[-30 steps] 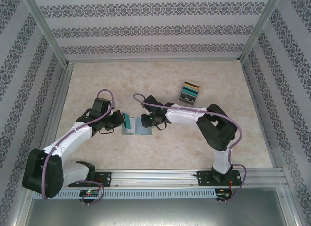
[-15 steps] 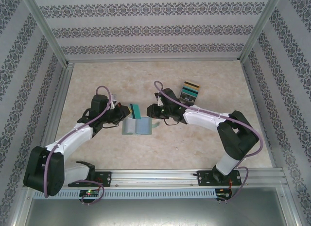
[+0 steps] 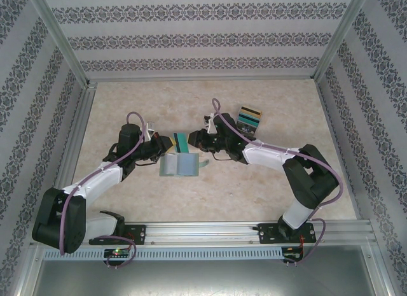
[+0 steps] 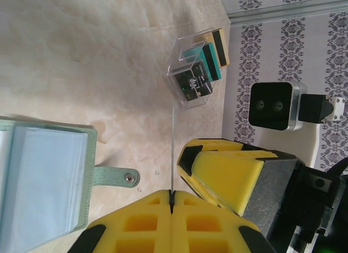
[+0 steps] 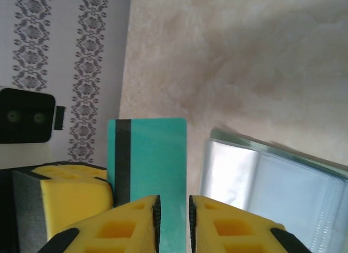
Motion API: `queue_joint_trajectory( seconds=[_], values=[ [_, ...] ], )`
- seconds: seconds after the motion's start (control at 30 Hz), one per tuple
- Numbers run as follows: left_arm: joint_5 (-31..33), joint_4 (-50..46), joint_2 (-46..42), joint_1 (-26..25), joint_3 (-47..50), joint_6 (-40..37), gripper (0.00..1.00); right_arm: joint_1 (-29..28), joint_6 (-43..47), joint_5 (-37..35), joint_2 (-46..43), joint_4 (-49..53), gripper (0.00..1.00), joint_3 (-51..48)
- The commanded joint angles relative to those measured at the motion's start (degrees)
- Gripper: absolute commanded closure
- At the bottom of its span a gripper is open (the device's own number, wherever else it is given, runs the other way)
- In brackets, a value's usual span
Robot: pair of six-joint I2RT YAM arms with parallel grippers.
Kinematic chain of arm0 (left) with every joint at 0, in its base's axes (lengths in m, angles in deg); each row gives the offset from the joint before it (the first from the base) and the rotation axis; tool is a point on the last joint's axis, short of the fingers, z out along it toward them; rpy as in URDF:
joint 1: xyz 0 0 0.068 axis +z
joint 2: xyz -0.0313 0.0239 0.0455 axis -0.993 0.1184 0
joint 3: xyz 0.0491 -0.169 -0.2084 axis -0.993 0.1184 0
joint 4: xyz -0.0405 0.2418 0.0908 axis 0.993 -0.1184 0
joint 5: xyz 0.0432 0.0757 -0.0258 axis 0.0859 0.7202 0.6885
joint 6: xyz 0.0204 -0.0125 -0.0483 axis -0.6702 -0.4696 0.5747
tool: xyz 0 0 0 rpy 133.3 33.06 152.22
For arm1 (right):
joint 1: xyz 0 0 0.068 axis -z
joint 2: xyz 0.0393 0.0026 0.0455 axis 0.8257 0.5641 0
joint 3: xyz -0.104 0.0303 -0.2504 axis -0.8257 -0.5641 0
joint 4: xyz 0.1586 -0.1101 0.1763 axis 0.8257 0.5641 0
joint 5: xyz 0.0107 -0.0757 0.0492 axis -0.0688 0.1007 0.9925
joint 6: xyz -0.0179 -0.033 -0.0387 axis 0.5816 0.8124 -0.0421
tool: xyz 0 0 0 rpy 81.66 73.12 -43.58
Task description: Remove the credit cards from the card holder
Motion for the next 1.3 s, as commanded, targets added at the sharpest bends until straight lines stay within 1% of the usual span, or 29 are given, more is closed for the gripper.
queue_joint_trajectory(
  seconds=[0.0,0.17,0.47,0.87,0.97,1.13,1.27],
  values=[
    [-1.6,4.12,0.19,0.58,0.31,1.08,1.0,0.56,-2.87,2.22,1.04,-5.47,0.76,-1.09],
    [-2.07,5.38,0.86,0.61,0.4,1.7,1.0,0.6,-3.7,3.17,1.84,-6.71,0.75,-0.79],
    [-2.21,5.7,0.83,0.57,0.24,1.97,1.0,1.04,-3.44,1.88,2.01,-5.16,0.72,-1.57],
    [-2.38,5.8,0.72,0.57,0.23,1.98,1.0,1.45,-3.61,2.31,2.59,-5.05,0.71,-1.66],
    [-2.59,6.09,0.91,0.56,0.35,2.11,1.0,1.37,-3.87,3.12,2.38,-6.35,0.72,-1.69],
    [-3.15,8.09,2.04,0.56,0.59,2.94,1.0,1.59,-5.92,5.71,2.72,-11.36,0.75,-1.93],
    [-3.28,8.72,2.49,0.52,0.71,3.13,1.0,1.87,-6.86,6.77,2.94,-13.27,0.8,-2.18]
  ],
)
